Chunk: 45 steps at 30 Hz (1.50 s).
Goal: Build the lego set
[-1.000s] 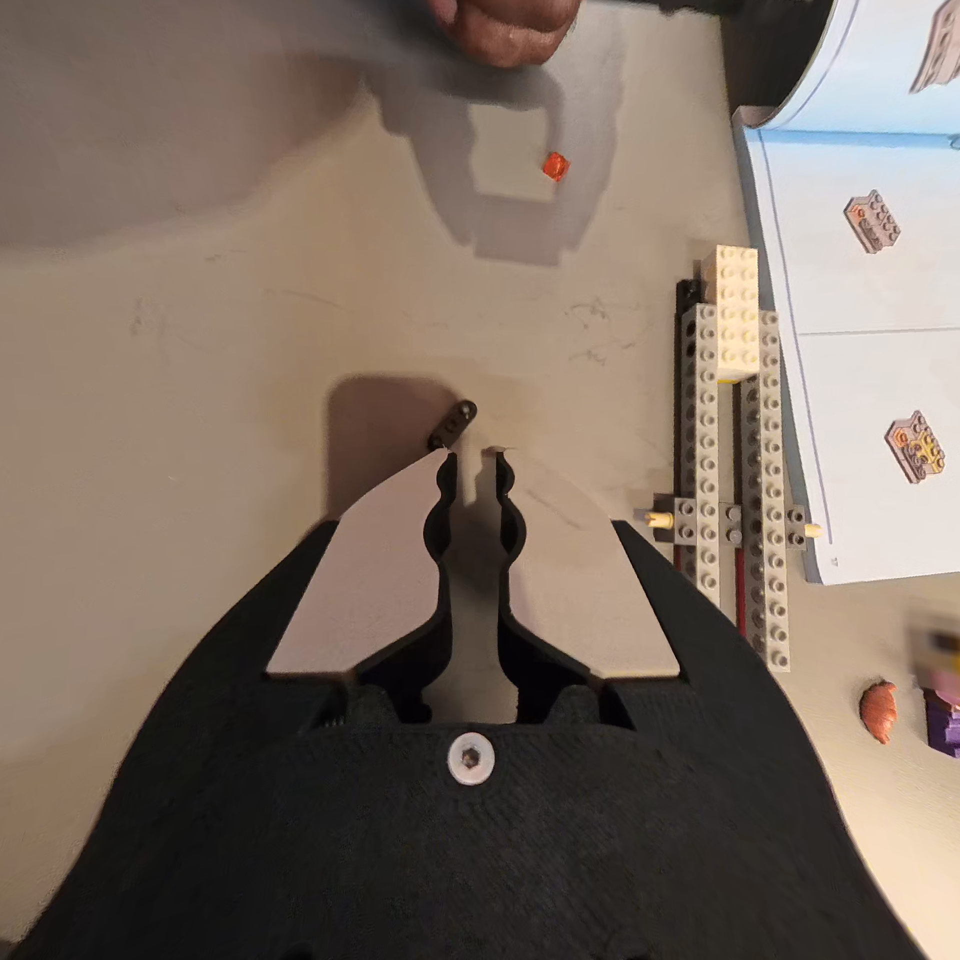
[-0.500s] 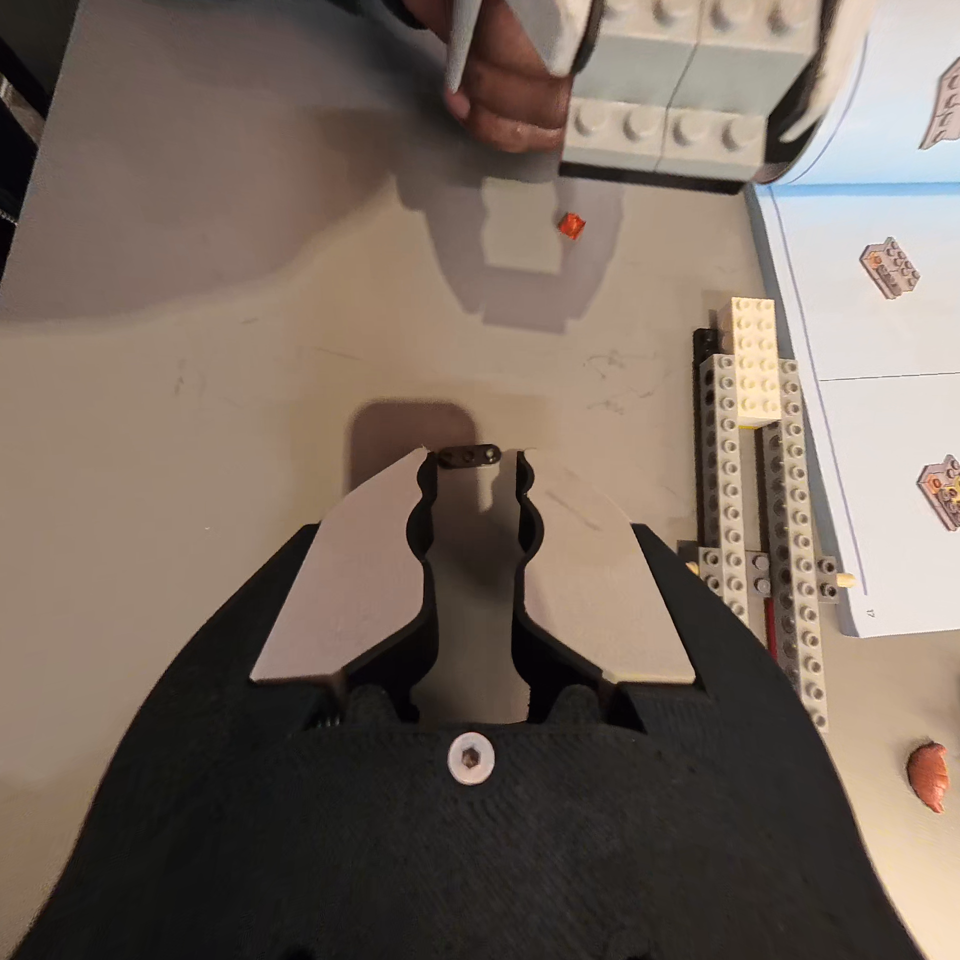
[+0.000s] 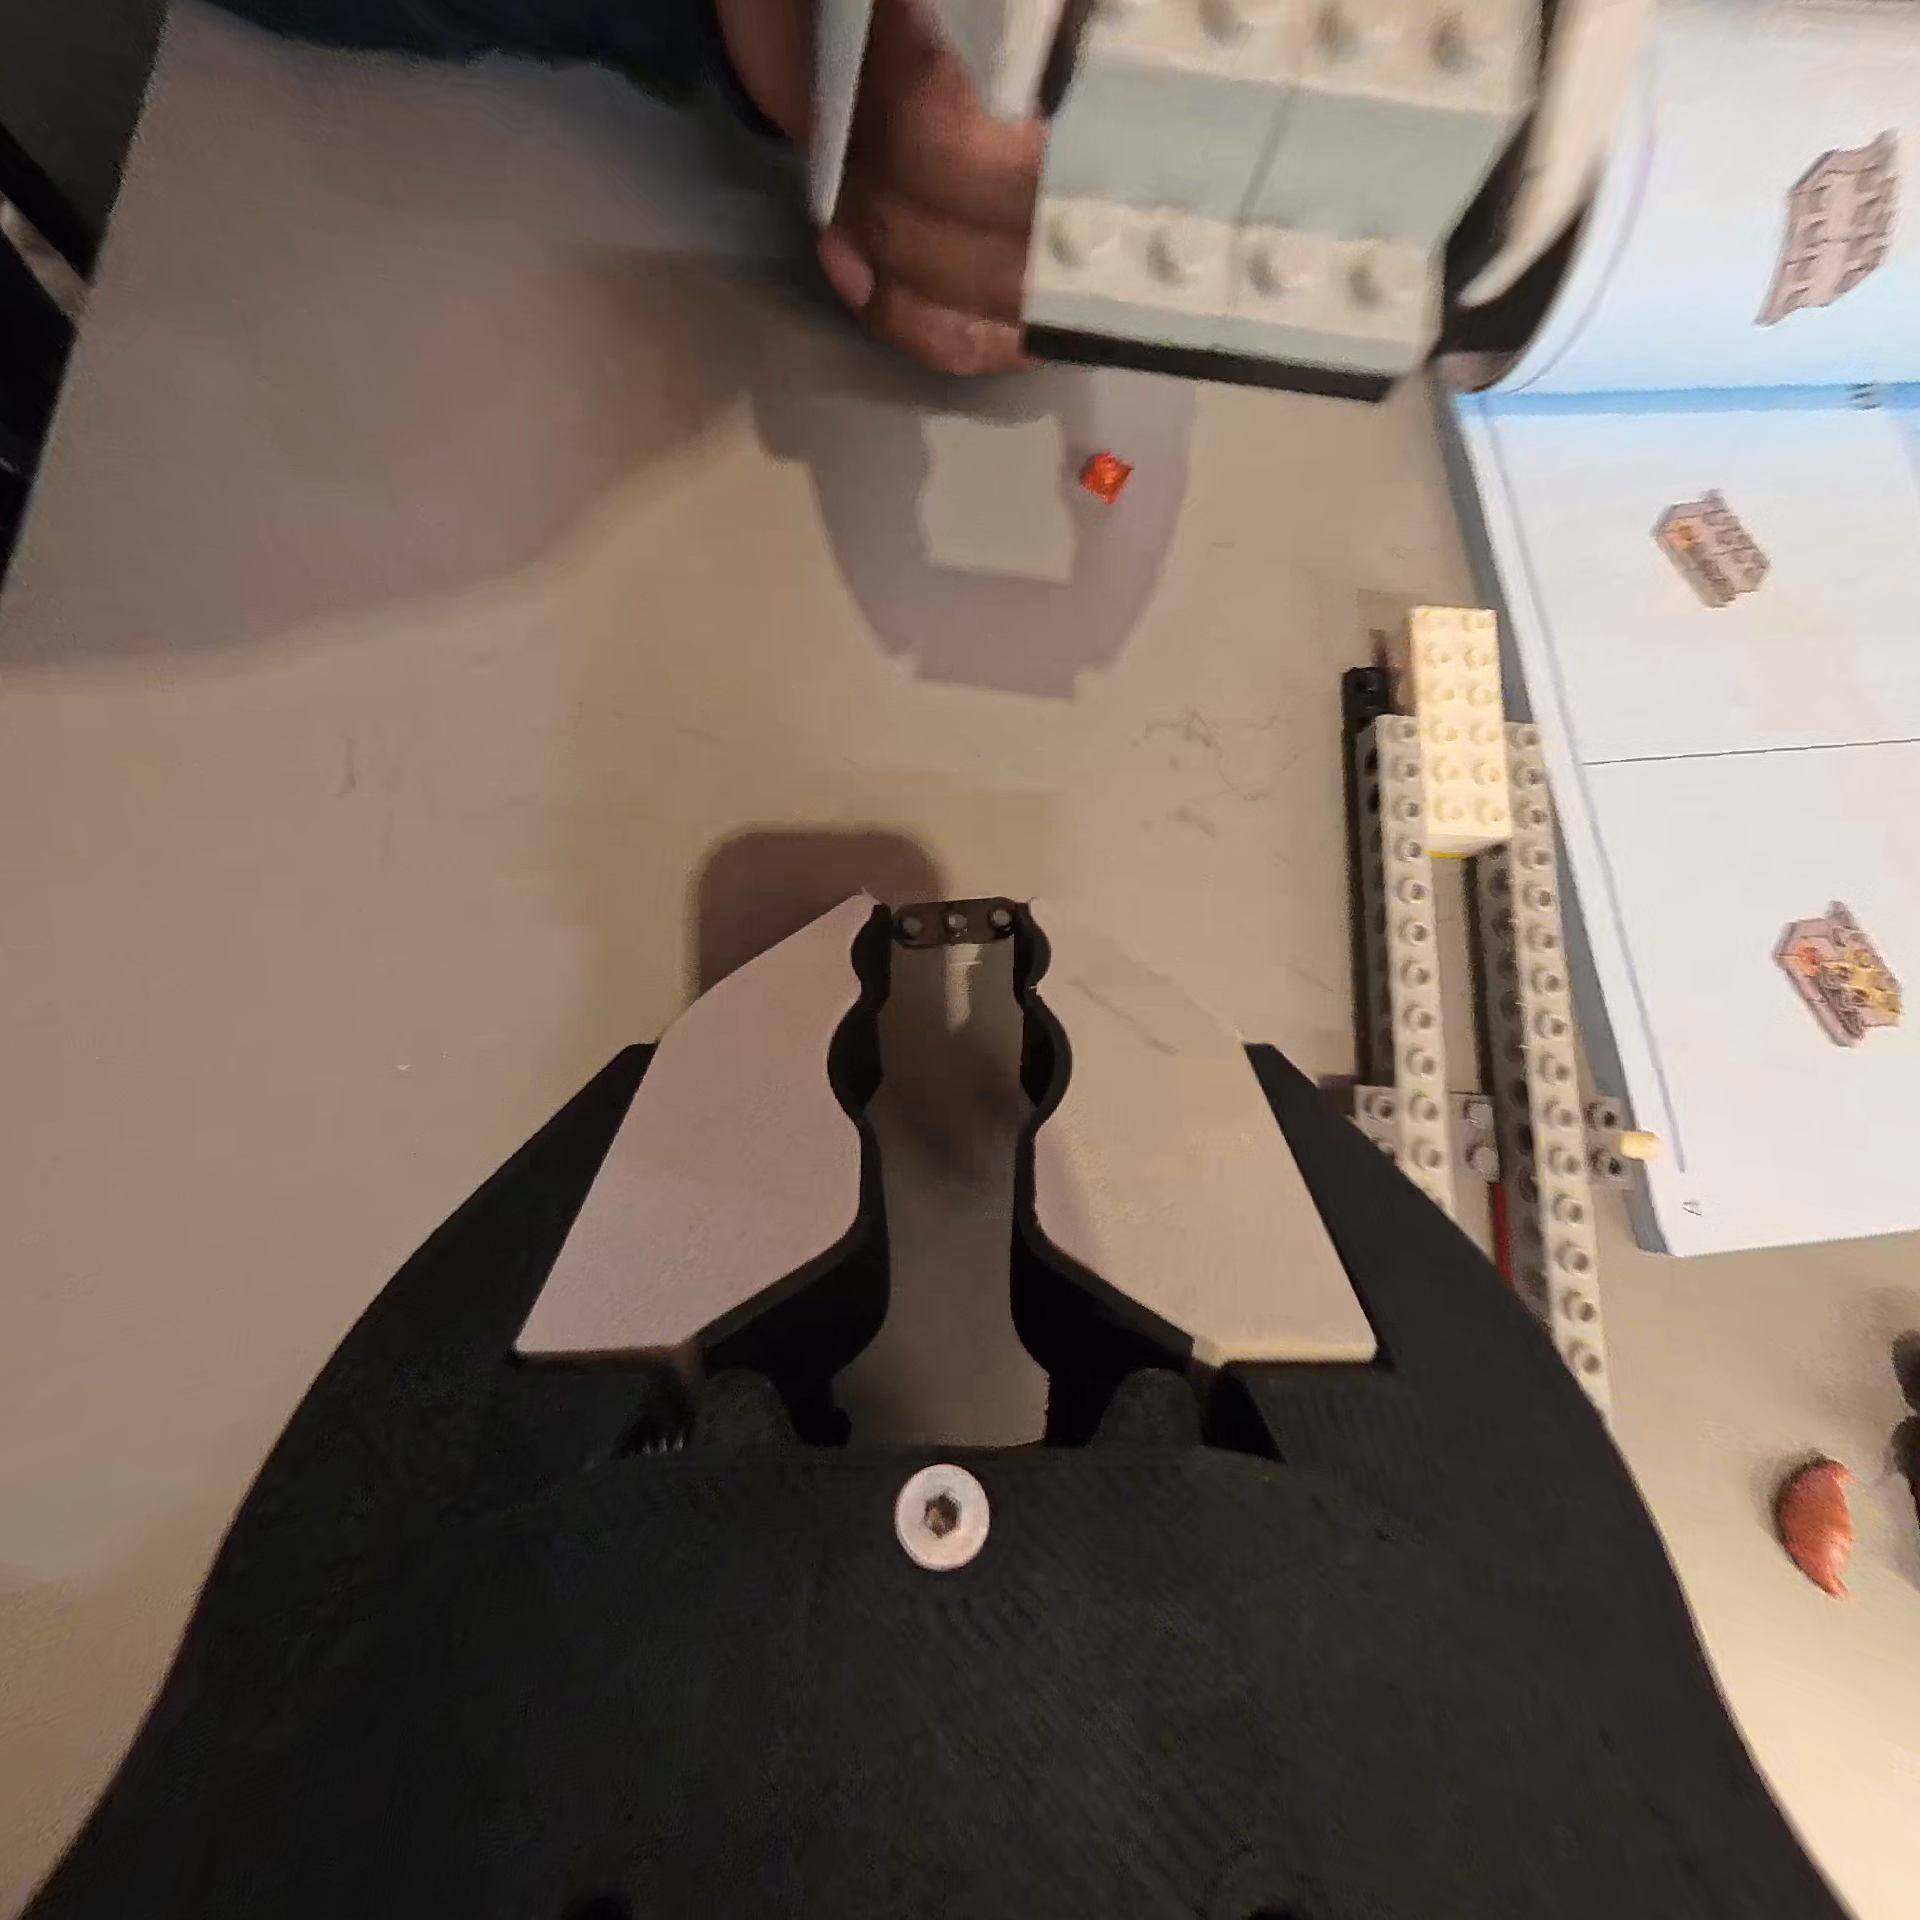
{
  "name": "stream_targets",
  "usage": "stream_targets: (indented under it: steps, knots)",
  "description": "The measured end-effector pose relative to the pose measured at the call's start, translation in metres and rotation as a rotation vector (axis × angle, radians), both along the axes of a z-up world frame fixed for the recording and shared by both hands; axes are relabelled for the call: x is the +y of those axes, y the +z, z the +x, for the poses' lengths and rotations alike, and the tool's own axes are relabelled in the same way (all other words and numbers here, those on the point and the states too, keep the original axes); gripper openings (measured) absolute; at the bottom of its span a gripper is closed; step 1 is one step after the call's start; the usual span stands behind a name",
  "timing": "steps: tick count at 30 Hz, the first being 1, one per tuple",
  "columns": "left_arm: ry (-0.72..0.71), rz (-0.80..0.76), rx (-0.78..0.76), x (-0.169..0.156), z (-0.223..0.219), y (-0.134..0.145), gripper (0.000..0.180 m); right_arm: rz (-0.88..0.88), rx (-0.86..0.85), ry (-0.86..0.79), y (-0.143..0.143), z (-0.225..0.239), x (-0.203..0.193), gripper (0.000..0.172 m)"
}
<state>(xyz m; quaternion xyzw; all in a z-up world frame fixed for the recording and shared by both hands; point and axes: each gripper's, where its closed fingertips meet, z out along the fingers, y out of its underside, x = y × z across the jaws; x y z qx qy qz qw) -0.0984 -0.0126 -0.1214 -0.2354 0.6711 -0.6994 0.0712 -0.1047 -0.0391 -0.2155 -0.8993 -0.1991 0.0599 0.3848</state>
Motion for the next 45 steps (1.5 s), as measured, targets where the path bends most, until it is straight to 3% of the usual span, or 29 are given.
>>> stream_targets:
  steps: [8,16,45]
  knots:
    - [0.018,-0.023,-0.071,-0.006,-0.003,0.009,0.035,0.242,0.142,-0.101,0.073,0.013,0.015,0.022]
    - [0.065,0.003,-0.13,-0.006,-0.001,0.01,0.035,0.325,0.181,-0.113,0.109,0.012,0.021,0.022]
    - [0.033,-0.113,-0.102,-0.006,-0.002,0.018,0.035,0.365,0.179,-0.123,0.112,0.006,0.03,0.025]
